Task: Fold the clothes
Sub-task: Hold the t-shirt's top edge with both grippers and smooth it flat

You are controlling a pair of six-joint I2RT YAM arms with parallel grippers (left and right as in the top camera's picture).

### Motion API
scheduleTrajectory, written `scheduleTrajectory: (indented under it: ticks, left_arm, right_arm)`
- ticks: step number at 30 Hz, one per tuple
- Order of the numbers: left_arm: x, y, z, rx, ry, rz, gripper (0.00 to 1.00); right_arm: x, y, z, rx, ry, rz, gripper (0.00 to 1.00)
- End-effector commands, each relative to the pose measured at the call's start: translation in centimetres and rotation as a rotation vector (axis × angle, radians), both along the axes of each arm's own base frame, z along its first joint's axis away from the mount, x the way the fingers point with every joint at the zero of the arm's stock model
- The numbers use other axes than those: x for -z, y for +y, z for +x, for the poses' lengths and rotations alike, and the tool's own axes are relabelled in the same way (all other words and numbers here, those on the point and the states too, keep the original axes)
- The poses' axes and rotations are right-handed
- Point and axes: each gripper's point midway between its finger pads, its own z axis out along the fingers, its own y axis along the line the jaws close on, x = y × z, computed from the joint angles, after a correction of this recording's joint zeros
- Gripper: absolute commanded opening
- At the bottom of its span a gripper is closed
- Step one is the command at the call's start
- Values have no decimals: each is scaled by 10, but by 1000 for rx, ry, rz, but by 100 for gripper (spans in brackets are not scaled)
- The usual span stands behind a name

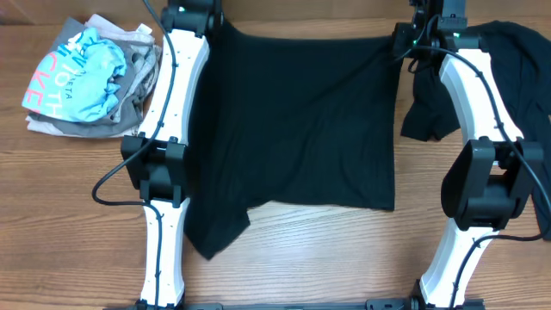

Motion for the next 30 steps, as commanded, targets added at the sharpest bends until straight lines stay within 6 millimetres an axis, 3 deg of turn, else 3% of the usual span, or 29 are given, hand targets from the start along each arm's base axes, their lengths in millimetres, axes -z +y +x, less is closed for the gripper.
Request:
scheduleTrajectory:
  ticks: [1,6,11,18,25,30]
  left_arm:
    - [-8,6,12,37,-51,-66,4]
    - [7,3,4,72,28,-64,4]
    - [49,8,-37,66,277,-41,4]
    - [82,19,-95,17,551,-41,4]
    - [95,46,-138,-56,731,-55,4]
    - [101,42,-163,-42,841,-89,4]
  right_arm:
    - [-9,0,9,-2,-45,-5,4]
    - [-4,0,5,-16,-23,-16,4]
    - [20,1,-25,-16,135,-9,4]
    - [42,0,-63,8,320,13,4]
    - [56,2,-104,8,497,19,4]
    - [57,4,-121,3,561,30,4]
